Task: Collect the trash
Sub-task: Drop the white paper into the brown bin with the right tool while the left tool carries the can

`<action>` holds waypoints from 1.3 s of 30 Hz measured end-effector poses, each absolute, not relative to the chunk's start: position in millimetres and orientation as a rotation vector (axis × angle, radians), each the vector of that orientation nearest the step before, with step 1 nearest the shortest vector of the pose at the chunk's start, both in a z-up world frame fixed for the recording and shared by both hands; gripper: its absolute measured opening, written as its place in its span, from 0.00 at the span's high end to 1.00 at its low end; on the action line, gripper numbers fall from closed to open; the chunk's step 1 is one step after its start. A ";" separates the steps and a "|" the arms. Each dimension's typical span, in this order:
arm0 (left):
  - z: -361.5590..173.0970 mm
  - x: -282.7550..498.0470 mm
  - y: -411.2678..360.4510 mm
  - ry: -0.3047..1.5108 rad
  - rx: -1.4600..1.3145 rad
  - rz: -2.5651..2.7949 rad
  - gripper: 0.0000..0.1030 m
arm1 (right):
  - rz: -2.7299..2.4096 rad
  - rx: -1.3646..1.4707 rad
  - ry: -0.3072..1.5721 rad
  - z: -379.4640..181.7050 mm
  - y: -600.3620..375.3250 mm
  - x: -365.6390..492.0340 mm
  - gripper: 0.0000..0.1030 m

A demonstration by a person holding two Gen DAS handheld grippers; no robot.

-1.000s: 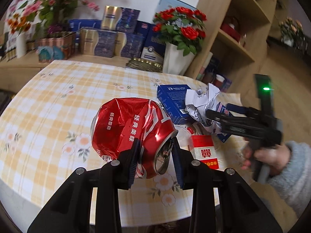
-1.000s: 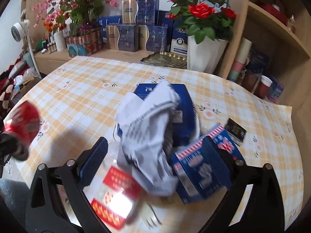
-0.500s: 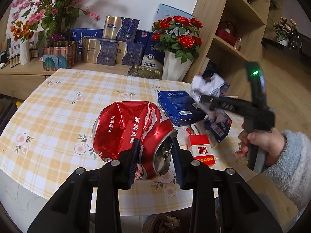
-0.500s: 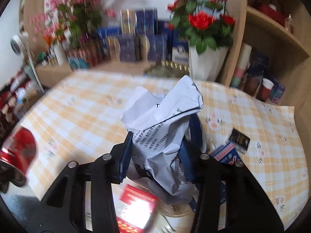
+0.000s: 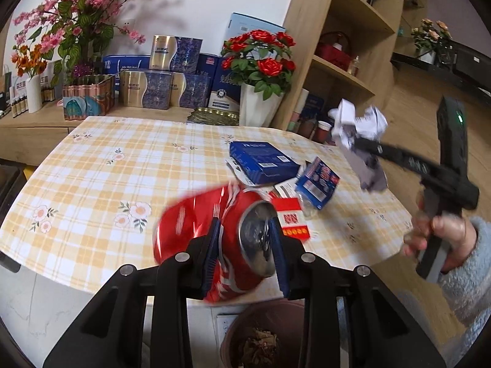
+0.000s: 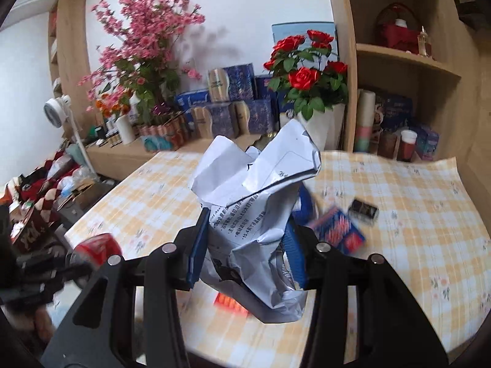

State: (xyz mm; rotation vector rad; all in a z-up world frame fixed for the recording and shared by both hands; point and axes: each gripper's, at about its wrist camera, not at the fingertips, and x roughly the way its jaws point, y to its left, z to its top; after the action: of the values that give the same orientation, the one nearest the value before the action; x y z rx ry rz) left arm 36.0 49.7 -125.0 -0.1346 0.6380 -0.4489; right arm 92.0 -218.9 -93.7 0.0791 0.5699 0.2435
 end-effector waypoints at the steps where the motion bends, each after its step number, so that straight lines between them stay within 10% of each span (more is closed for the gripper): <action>1: -125.0 30.0 49.4 0.638 -0.133 -0.453 0.70 | 0.251 0.078 0.582 -98.1 -219.1 81.4 0.54; 32: -153.4 -12.0 25.1 0.729 -0.155 -0.573 0.70 | 0.390 0.177 1.439 -346.0 -147.3 16.9 0.54; 39: -156.1 -10.9 24.8 0.740 -0.147 -0.579 0.70 | 0.384 0.281 1.393 -336.4 -148.0 28.9 0.26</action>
State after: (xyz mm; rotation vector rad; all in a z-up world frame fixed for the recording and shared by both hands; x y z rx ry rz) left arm -10.9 24.8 -156.1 -0.1466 0.7400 -0.5794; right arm 28.9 -148.0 -336.4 0.2809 1.3925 0.3837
